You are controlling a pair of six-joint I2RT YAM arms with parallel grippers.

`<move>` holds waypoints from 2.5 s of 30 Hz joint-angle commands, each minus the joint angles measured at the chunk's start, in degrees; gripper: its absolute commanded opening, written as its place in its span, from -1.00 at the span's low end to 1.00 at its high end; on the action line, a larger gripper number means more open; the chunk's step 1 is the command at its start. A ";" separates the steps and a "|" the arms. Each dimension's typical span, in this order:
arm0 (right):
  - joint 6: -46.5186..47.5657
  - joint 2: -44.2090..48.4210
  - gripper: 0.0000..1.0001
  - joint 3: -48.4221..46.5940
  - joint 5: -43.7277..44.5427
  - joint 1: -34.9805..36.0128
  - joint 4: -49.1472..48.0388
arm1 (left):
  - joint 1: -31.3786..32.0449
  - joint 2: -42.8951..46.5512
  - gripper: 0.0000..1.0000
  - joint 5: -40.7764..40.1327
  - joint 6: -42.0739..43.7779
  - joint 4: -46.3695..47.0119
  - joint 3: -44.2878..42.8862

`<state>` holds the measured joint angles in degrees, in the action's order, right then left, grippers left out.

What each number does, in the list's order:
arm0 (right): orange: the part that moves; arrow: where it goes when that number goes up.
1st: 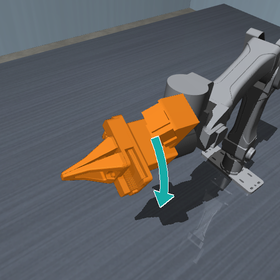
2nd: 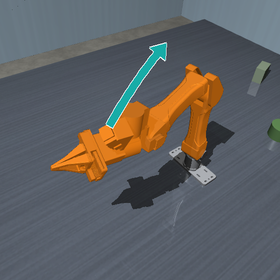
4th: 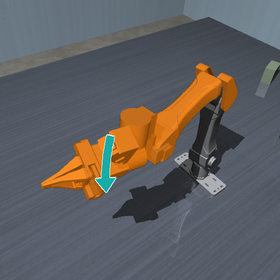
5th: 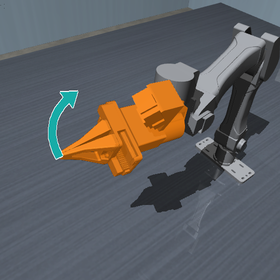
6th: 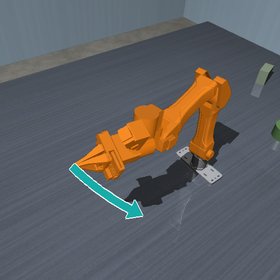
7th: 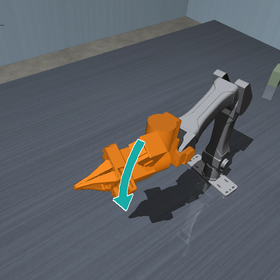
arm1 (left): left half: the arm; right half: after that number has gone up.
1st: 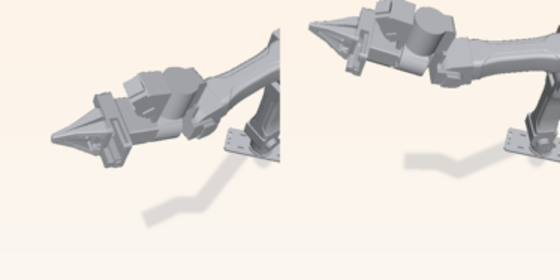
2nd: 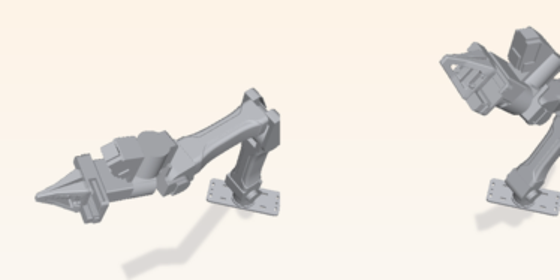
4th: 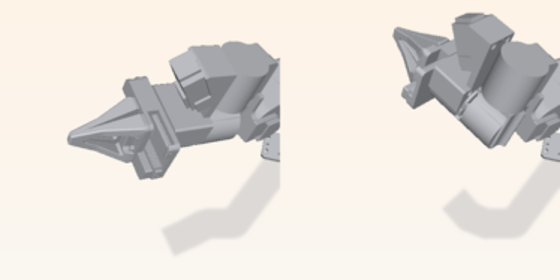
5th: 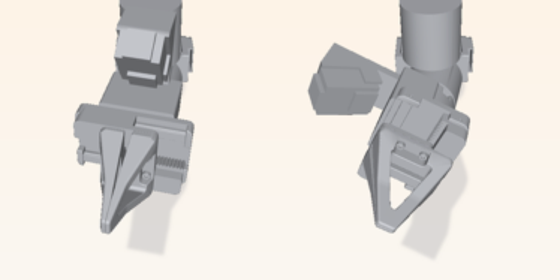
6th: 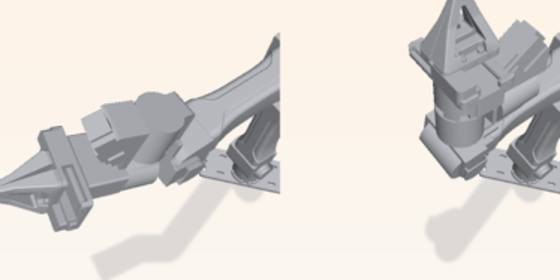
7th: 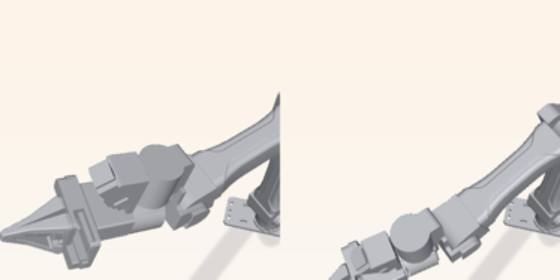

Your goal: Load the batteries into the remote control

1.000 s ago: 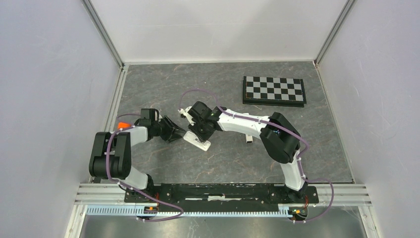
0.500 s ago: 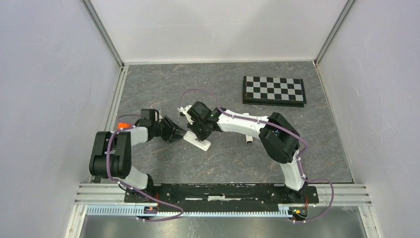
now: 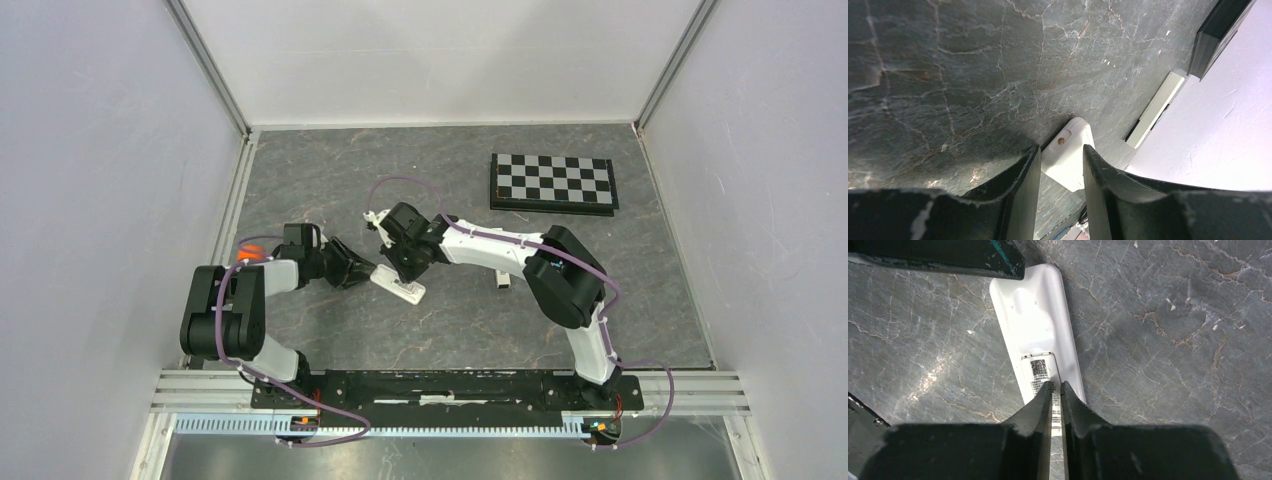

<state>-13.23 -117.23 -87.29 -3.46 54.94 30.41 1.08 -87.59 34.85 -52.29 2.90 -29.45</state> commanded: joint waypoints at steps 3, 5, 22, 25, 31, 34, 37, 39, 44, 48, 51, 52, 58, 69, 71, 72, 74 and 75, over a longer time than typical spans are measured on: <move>-4.64 1.22 -0.61 -0.62 1.84 -1.40 0.68 | 0.06 -0.13 -0.11 -2.22 0.83 -2.41 -0.23; -6.43 2.18 -0.55 -1.52 3.11 -1.59 -0.17 | 0.01 0.33 -0.10 -3.71 2.43 -5.18 -1.67; -25.25 16.46 -0.03 12.56 9.00 -3.55 -3.90 | -0.05 2.08 0.14 -8.48 5.45 -10.37 -8.99; -32.63 18.74 0.03 16.93 6.38 -4.50 -5.04 | -0.03 0.66 0.14 -7.29 5.96 -10.50 -9.75; -41.79 20.33 -0.08 24.92 0.07 -4.59 -15.04 | -0.03 -1.27 0.07 -5.91 4.47 -7.42 -8.74; -42.52 19.83 -0.17 24.82 -0.22 -4.58 -17.01 | 0.05 -1.63 0.01 -4.88 3.36 -5.68 -8.07; -43.64 18.87 -0.19 25.05 -1.65 -4.64 -18.46 | 0.06 -1.92 -0.02 -4.73 3.51 -5.55 -7.80; -45.07 17.99 -0.21 25.50 -3.57 -4.66 -20.18 | 0.06 -2.34 -0.03 -4.25 2.98 -5.16 -7.53; -46.13 16.43 -0.27 25.12 -4.38 -4.62 -20.94 | 0.06 -2.47 -0.06 -3.36 2.20 -4.21 -6.74; -45.58 15.86 -0.27 24.57 -4.43 -4.55 -20.12 | 0.06 -2.49 -0.05 -3.30 2.20 -4.22 -6.21; -44.79 15.45 -0.24 24.04 -4.36 -4.53 -18.72 | 0.06 -2.63 -0.03 -3.28 2.20 -4.01 -5.92; -44.89 15.41 -0.24 24.24 -4.33 -4.57 -18.81 | 0.06 -2.74 -0.04 -3.30 2.20 -3.87 -5.89; -45.26 14.47 -0.27 24.52 -5.56 -4.58 -19.94 | 0.06 -3.29 -0.04 -2.88 1.93 -3.53 -5.86; -45.32 12.96 -0.53 24.07 -6.38 -4.43 -21.45 | 0.06 -3.90 -0.04 -2.35 1.76 -3.16 -5.15; -45.23 12.56 -0.59 23.60 -6.38 -4.49 -21.28 | 0.06 -3.99 -0.04 -2.22 1.76 -3.16 -5.11; -45.30 12.37 -0.64 23.52 -6.37 -4.46 -21.07 | 0.06 -4.03 -0.04 -2.09 1.76 -3.16 -5.05; -45.77 12.01 -0.72 23.44 -6.37 -4.49 -20.63 | 0.06 -4.12 -0.05 -1.89 1.84 -3.16 -4.88; -46.09 11.95 -0.74 23.53 -6.37 -4.44 -20.41 | 0.06 -4.16 -0.05 -1.89 1.84 -3.16 -4.81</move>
<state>-58.28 -104.20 -61.76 -9.45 50.24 10.90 1.13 -90.45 32.23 -49.71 -0.71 -35.22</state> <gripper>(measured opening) 0.154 0.479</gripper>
